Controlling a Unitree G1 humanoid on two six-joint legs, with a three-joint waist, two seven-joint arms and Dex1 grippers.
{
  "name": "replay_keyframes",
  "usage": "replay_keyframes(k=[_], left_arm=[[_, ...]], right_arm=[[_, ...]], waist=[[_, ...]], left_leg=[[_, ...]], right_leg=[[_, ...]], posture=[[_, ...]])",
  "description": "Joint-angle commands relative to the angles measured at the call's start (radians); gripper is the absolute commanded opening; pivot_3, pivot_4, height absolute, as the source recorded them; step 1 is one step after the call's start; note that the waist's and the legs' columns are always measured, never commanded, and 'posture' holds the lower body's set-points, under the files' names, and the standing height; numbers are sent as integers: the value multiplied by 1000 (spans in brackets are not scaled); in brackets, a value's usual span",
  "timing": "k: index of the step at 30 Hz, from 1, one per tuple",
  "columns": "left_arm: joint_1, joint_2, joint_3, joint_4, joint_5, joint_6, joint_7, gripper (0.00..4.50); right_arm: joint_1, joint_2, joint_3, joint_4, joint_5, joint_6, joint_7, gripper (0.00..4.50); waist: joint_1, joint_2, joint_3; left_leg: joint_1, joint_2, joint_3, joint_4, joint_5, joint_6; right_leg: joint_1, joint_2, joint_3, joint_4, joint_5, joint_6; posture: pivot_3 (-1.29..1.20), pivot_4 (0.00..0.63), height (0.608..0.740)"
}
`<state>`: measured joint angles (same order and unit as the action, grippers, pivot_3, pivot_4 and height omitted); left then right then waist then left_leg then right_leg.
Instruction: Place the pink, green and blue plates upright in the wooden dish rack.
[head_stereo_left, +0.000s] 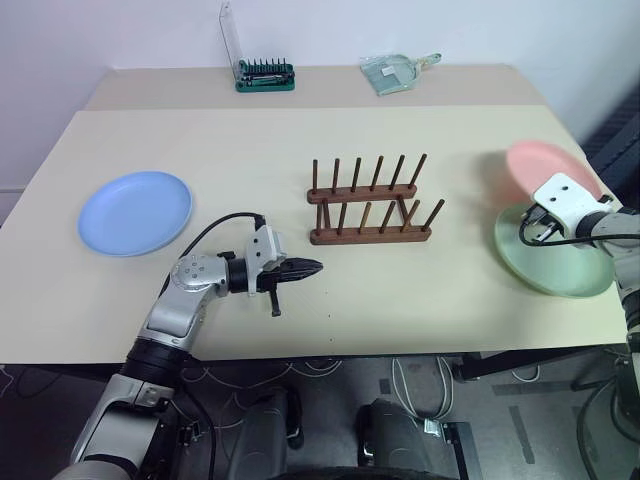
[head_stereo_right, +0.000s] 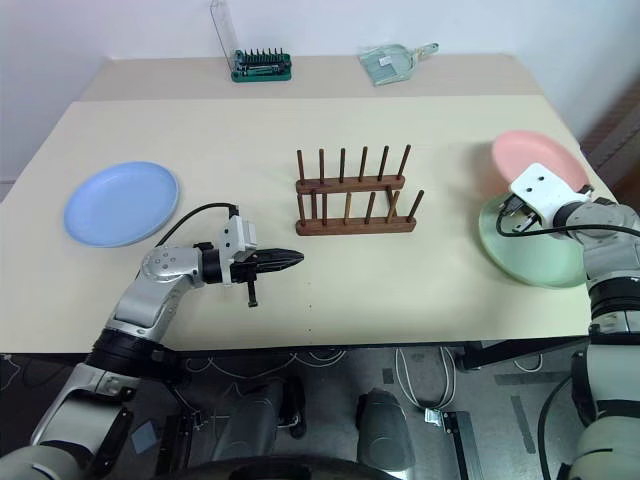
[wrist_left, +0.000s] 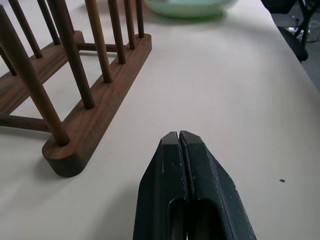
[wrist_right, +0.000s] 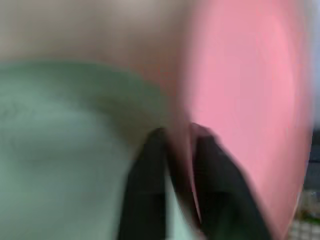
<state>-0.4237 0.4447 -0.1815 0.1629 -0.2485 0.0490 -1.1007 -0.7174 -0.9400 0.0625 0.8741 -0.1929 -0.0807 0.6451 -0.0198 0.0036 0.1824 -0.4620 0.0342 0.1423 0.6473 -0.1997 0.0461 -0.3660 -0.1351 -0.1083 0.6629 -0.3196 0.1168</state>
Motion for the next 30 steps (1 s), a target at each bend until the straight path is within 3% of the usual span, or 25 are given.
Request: replay_keyframes(k=[1, 6, 11, 15, 18, 25, 30], left_arm=[[4, -1, 14, 11, -2, -38, -5, 0], [4, -1, 14, 29, -1, -56, -7, 0], [13, 1, 12, 18, 2, -53, 1, 0], [12, -3, 12, 23, 5, -48, 9, 0], [9, -4, 13, 24, 7, -46, 10, 0], [-3, 1, 32, 5, -11, -19, 17, 0], [5, 20, 64, -51, -49, 20, 16, 0]], right_arm=[[-3, -14, -10, -23, -13, -31, -32, 79], [49, -51, -33, -161, -26, -79, -61, 79], [125, -61, -122, -488, 39, -24, -59, 79], [113, 74, -253, -896, 435, 242, 31, 79], [133, 111, -307, -1079, 645, 429, 77, 79], [202, 241, -455, -1243, 1104, 721, 12, 79], [250, 301, -512, -1242, 1231, 779, -82, 79]], waist=[[0, 0, 0], [0, 0, 0], [0, 1, 0], [-4, 1, 0], [8, 0, 0], [18, -1, 0], [4, -1, 0]], left_leg=[[0, 0, 0, 0, 0, 0], [0, 0, 0, 0, 0, 0], [0, 0, 0, 0, 0, 0], [0, 1, 0, 0, 0, 0], [0, 2, -1, 0, 0, -1], [-2, -2, -3, 1, -3, 4], [-2, -2, -3, 0, -3, 4]], right_leg=[[0, 0, 0, 0, 0, 0], [0, 0, 0, 0, 0, 0], [-1, 0, 0, 1, 0, 0], [-1, 0, 1, 1, 0, 0], [-1, 1, 0, 1, 0, -1], [2, -3, -2, -3, 1, 0], [1, -3, -2, -2, 1, 0]], posture=[[0, 150, 736], [0, 150, 736], [0, 150, 736], [0, 150, 736], [0, 150, 736], [0, 150, 736], [0, 150, 736]])
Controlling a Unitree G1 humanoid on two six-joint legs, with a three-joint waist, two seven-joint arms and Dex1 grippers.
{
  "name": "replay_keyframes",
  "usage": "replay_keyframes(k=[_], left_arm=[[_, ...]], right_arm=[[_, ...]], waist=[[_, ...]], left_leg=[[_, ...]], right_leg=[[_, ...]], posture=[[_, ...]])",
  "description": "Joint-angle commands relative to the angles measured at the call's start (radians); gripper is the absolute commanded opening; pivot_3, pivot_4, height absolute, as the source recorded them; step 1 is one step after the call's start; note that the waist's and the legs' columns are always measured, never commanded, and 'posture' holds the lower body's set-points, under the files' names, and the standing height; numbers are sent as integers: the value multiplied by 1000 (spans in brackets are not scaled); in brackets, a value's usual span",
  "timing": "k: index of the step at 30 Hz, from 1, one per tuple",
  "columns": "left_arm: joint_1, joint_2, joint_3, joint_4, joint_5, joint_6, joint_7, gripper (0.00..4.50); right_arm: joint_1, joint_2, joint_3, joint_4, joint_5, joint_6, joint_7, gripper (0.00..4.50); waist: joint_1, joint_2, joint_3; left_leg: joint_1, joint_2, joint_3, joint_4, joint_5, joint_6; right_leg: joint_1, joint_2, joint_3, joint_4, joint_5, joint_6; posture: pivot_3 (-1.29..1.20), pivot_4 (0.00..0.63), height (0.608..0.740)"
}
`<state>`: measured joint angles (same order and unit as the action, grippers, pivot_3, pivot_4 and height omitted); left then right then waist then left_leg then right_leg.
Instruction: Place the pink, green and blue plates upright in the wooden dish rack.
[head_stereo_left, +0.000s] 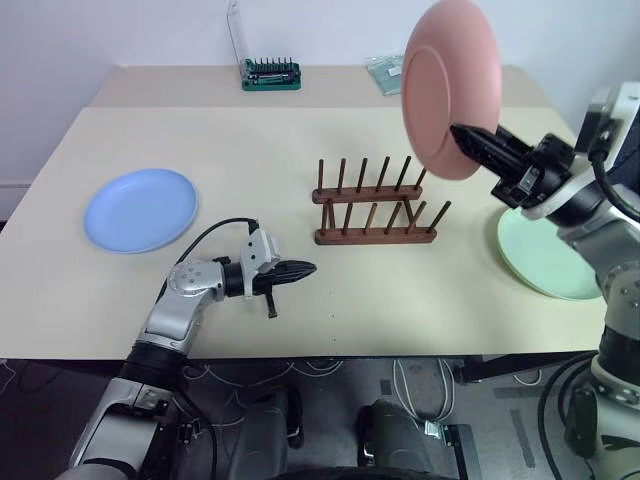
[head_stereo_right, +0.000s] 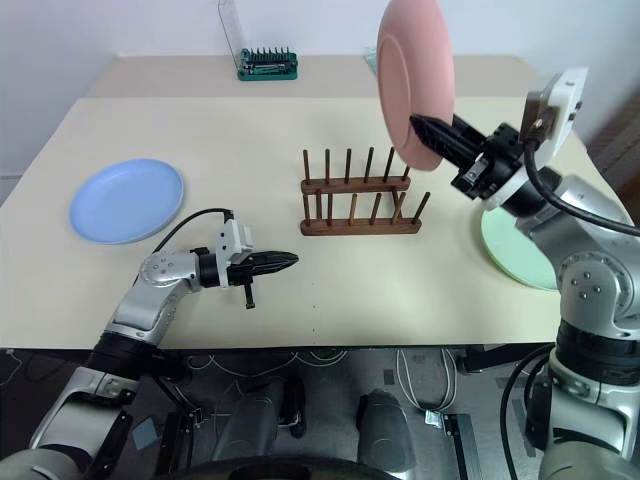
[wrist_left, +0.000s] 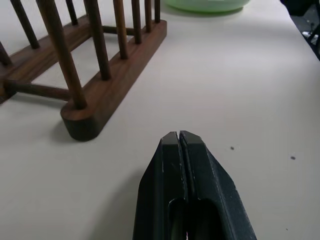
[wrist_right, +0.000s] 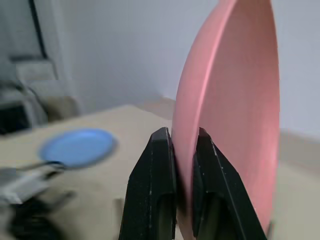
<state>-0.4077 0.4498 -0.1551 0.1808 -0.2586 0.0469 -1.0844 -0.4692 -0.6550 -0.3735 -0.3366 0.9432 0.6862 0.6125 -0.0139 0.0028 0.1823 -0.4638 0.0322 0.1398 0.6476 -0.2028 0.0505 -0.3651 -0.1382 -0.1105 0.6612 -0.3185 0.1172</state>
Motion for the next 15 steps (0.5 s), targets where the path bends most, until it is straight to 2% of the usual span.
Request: replay_keyframes(k=[1, 8, 15], left_arm=[[-9, 19, 42, -82, -43, 33, 1, 0], [-3, 29, 46, -191, -64, 123, 32, 0], [-8, 25, 47, -205, -65, 145, 39, 0]], right_arm=[[10, 23, -85, -34, 122, 21, -61, 79], [41, 36, -78, -18, 134, 15, -102, 79], [52, 51, -55, 13, 110, 9, -110, 79]], waist=[[-2, 0, 0], [0, 0, 0], [0, 0, 0]], left_leg=[[0, 0, 0, 0, 0, 0], [0, 0, 0, 0, 0, 0], [0, 0, 0, 0, 0, 0]], right_leg=[[0, 0, 0, 1, 0, 0], [-1, 1, 0, 1, 0, 0], [-1, 1, 0, 1, 0, 0]], posture=[[0, 150, 736], [0, 150, 736], [0, 150, 736]])
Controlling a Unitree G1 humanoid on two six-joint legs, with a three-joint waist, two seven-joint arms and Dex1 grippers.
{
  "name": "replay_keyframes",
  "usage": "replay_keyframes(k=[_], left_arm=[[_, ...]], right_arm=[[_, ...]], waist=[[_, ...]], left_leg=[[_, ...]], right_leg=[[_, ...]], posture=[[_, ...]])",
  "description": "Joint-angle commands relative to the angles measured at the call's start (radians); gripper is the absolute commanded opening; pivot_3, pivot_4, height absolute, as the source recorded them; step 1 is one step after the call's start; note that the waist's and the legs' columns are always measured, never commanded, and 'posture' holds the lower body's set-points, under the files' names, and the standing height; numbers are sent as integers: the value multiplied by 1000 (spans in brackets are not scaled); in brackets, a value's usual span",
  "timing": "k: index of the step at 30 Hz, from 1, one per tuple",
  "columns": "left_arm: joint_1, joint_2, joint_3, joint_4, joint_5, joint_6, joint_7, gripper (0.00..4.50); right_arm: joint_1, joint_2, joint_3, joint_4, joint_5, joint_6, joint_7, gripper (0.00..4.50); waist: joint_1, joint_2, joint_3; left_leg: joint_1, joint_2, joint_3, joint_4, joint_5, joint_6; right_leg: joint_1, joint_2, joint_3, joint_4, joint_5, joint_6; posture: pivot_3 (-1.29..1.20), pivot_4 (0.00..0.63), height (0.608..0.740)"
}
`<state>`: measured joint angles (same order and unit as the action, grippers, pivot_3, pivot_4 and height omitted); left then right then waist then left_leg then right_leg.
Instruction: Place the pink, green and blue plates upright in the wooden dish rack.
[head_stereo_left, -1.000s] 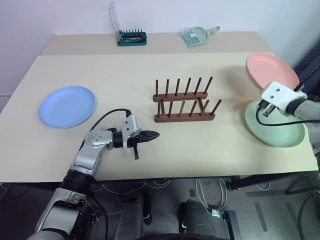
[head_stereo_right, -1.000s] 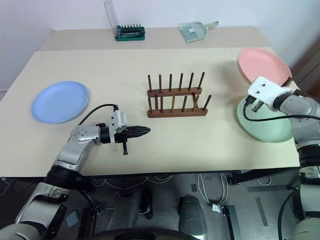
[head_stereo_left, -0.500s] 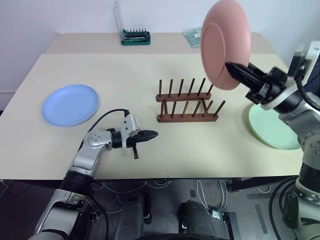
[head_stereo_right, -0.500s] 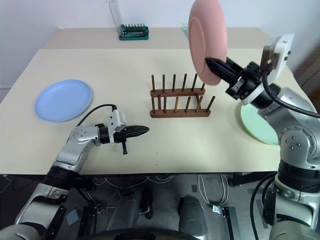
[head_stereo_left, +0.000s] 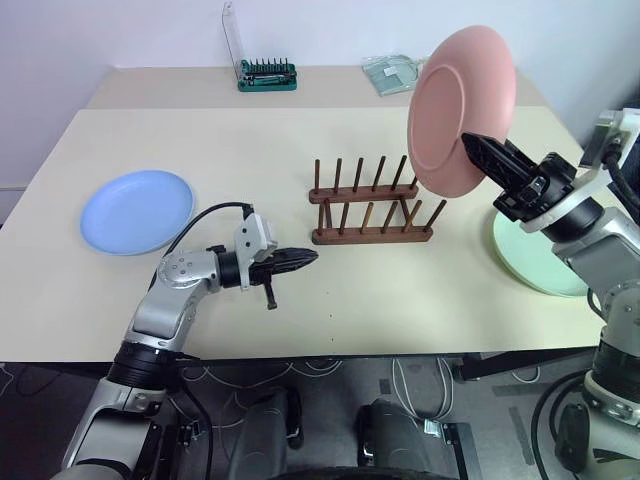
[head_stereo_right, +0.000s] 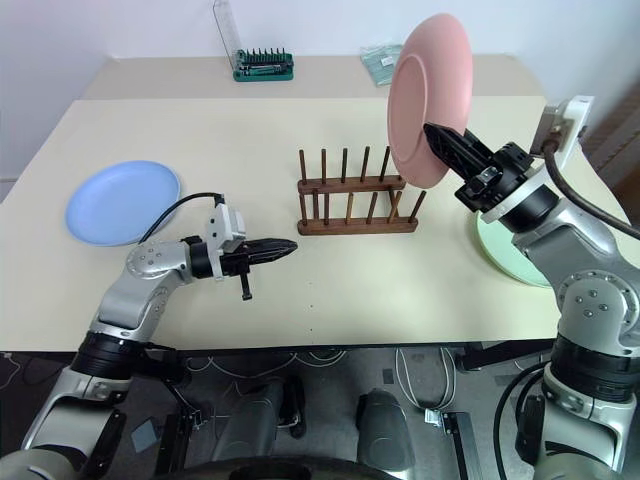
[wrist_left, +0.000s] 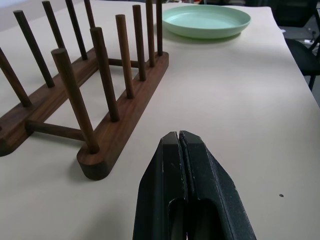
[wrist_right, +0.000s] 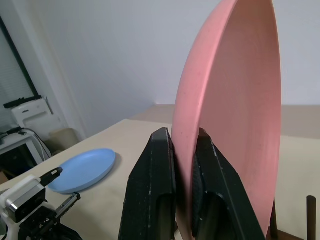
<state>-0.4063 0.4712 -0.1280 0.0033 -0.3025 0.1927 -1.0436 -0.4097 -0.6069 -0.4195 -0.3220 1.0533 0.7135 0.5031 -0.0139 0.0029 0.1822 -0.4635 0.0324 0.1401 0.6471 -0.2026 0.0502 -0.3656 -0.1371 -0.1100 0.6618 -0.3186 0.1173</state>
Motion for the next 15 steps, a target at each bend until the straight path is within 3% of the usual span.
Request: replay_keyframes(k=[1, 15], left_arm=[[-10, 4, 20, -24, -22, -4, -3, 0], [0, 5, 15, -33, -23, -3, 0, 0]], right_arm=[[-7, 7, -5, 8, -1, -18, -1, 79], [-9, 45, 21, 127, -72, -32, 4, 79]], waist=[[0, 0, 0], [0, 0, 0]], left_leg=[[0, 0, 0, 0, 0, 0], [0, 0, 0, 0, 0, 0]], right_leg=[[0, 0, 0, 0, 0, 0], [-1, 0, 0, 0, 0, 0]], posture=[[0, 150, 736], [0, 150, 736]])
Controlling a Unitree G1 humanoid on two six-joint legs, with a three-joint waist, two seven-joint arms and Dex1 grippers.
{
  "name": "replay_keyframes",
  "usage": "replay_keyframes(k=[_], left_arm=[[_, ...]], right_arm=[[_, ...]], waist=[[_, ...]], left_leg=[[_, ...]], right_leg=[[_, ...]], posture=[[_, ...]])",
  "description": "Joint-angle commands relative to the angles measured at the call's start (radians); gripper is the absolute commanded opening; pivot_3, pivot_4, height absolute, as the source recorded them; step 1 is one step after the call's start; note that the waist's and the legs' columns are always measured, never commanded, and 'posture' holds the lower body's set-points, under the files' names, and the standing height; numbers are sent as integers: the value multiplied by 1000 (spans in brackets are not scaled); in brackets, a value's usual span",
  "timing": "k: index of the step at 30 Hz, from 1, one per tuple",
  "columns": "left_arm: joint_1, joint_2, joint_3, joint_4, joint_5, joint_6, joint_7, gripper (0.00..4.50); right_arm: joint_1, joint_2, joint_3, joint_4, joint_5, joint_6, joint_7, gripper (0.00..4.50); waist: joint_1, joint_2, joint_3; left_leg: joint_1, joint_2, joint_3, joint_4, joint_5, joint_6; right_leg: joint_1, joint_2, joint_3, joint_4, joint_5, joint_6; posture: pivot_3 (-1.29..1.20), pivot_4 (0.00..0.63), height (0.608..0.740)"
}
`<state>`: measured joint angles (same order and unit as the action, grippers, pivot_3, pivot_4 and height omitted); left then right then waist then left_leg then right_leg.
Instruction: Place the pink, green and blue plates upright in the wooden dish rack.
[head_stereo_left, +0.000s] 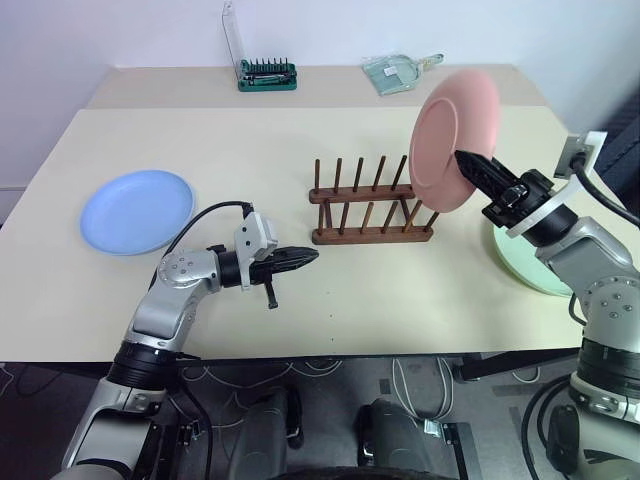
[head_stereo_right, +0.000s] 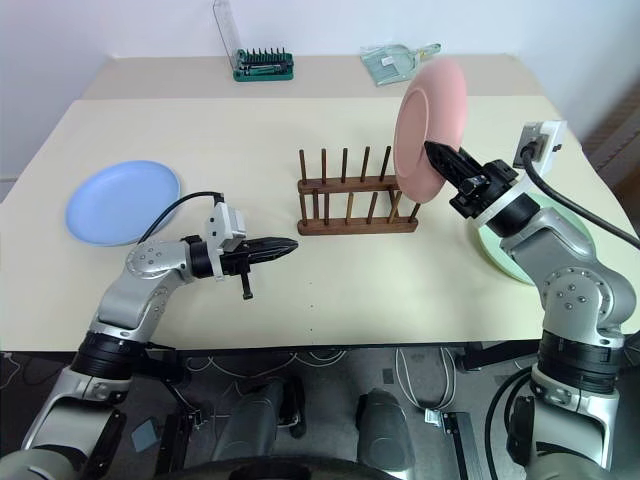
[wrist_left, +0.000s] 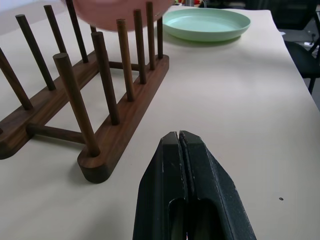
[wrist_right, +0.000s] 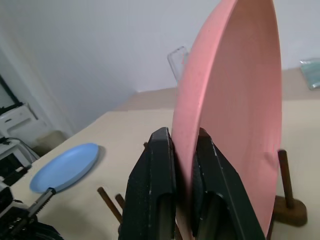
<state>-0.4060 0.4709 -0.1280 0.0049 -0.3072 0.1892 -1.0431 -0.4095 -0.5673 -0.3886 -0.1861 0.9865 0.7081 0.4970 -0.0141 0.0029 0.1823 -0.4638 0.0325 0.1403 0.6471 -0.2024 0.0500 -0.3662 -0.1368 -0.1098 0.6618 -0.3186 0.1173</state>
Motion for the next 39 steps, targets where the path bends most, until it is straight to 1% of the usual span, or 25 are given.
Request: replay_keyframes(k=[1, 2, 5, 6, 8, 9, 10, 11, 12, 16, 18, 20, 22, 24, 26, 28, 31, 33, 34, 36, 39], left_arm=[[0, 6, 16, -36, -19, 2, 0, 0], [0, 7, 17, -38, -20, 4, 0, 0], [3, 10, 20, -44, -24, 7, 0, 0], [4, 10, 21, -45, -24, 6, 0, 0], [8, 12, 22, -46, -26, 5, 0, 0], [9, 12, 22, -46, -28, 5, -1, 0], [10, 12, 22, -45, -29, 4, -1, 0], [11, 12, 23, -44, -29, 3, -1, 0], [11, 12, 23, -42, -29, 1, -2, 0], [15, 11, 21, -38, -28, -3, -3, 0], [16, 9, 19, -33, -28, -7, -5, 0], [16, 6, 16, -27, -25, -12, -6, 0], [20, 4, 14, -30, -24, -14, -5, 0], [21, 3, 12, -32, -25, -11, -5, 0], [18, 2, 9, -32, -25, -9, -6, 0], [12, 0, 0, -34, -21, -4, -7, 0], [-8, -6, -12, -24, -20, 0, -15, 0], [-25, -14, -12, -8, -28, 2, -22, 0], [-34, -19, -15, 8, -25, -5, -28, 0], [-43, -24, -18, 33, -17, -18, -39, 0], [-44, -29, -21, 47, -10, -32, -47, 0]], right_arm=[[-9, 9, -8, -2, -6, -23, 10, 79], [-10, 11, -7, 3, -7, -19, 9, 79], [-11, 14, -3, 16, -19, -20, 7, 1168], [-11, 16, -4, 17, -20, -20, 8, 1580], [-12, 18, -4, 18, -24, -22, 9, 2663], [-12, 19, -4, 18, -26, -23, 8, 3120], [-13, 19, -5, 19, -28, -24, 8, 3711], [-14, 20, -5, 18, -33, -27, 8, 4180], [-15, 20, -6, 16, -39, -33, 8, 4479], [-17, 12, -11, 9, -73, -65, 5, 4479], [-26, -19, -37, 3, -107, -101, 2, 4479], [-19, -81, -73, -11, -145, -127, 11, 4479], [-6, -127, -119, -21, -147, -136, 19, 4479], [18, -169, -171, -32, -135, -127, 24, 4479], [59, -214, -208, -37, -158, -128, 39, 4479], [158, -273, -238, -40, -208, -113, 74, 4479], [338, -367, -185, -46, -343, -109, 126, 4479], [423, -412, -111, -60, -447, -128, 133, 4479], [458, -430, -51, -68, -508, -139, 129, 4479], [483, -438, 17, -70, -569, -140, 124, 4479], [477, -423, 71, -29, -635, -147, 103, 4479]], waist=[[0, 0, 0], [0, 0, 0], [0, 0, 0], [0, 0, 0], [0, 0, 0], [0, 0, 0], [0, 0, 0], [0, 0, 0], [0, 0, 0], [0, 0, 0], [0, 0, 0], [1, 0, 0], [4, 0, 0], [5, 0, 0], [4, 0, 0], [4, 0, 0], [6, 0, 0], [3, 0, 0], [-1, 0, 0], [-5, 1, 0], [-4, 2, -1]], left_leg=[[0, 0, 0, 0, 0, 0], [0, 0, 0, 0, 0, 0], [0, 0, 0, 0, 0, 0], [0, 0, 0, 0, 0, 0], [0, 0, 0, 0, 0, 0], [0, 0, 0, 0, 0, 0], [0, 0, 0, 0, 0, 0], [0, 0, 0, 0, 0, 0], [0, 0, 0, 0, 0, 0], [0, 0, 0, 0, 0, 0], [0, 0, 0, 0, 0, 0], [0, 0, 0, 0, 0, 0], [-1, 0, 0, 0, 0, 0], [-1, 0, 0, 0, 0, 0], [-1, 0, 0, 0, 0, 0], [0, 0, 0, -1, 0, 0], [0, 0, 0, -1, 0, 0], [0, 0, 0, 0, 0, 0], [0, 0, 0, 0, 0, 0], [1, 1, 0, -1, 0, 0], [1, 1, 0, -1, 0, 0]], right_leg=[[0, 0, 0, 0, 0, 0], [0, 0, 0, 0, 0, 0], [0, 0, 0, 0, 0, 0], [0, 0, 0, 0, 0, 0], [0, 0, 0, 0, 0, 0], [0, 0, 0, 0, 0, 0], [0, 0, 0, 0, 0, 0], [0, 0, 0, 0, 0, 0], [0, 0, 0, 0, 0, 0], [0, 0, 0, 0, 0, 0], [0, 0, 0, 0, 0, 0], [0, 0, 0, 0, 0, 0], [-1, 0, 0, 0, 0, 0], [-1, 0, 0, -1, 0, 0], [0, 0, 0, -1, 0, 0], [0, 0, 0, -1, 0, 0], [1, 0, 0, -2, 0, 0], [1, 0, 0, -2, 0, 0], [1, 0, 0, -2, 0, 0], [1, 0, 0, -2, 0, 0], [0, 1, 1, -1, 0, 0]], posture=[[0, 150, 736], [0, 150, 736], [0, 150, 736], [0, 150, 736], [0, 150, 736], [0, 150, 736], [0, 150, 736], [0, 150, 736], [0, 150, 736], [0, 150, 736], [0, 150, 736], [0, 150, 736], [0, 150, 736], [0, 150, 736], [0, 150, 736], [0, 150, 736], [0, 150, 736], [0, 150, 736], [0, 150, 736], [0, 150, 736], [0, 150, 736]])
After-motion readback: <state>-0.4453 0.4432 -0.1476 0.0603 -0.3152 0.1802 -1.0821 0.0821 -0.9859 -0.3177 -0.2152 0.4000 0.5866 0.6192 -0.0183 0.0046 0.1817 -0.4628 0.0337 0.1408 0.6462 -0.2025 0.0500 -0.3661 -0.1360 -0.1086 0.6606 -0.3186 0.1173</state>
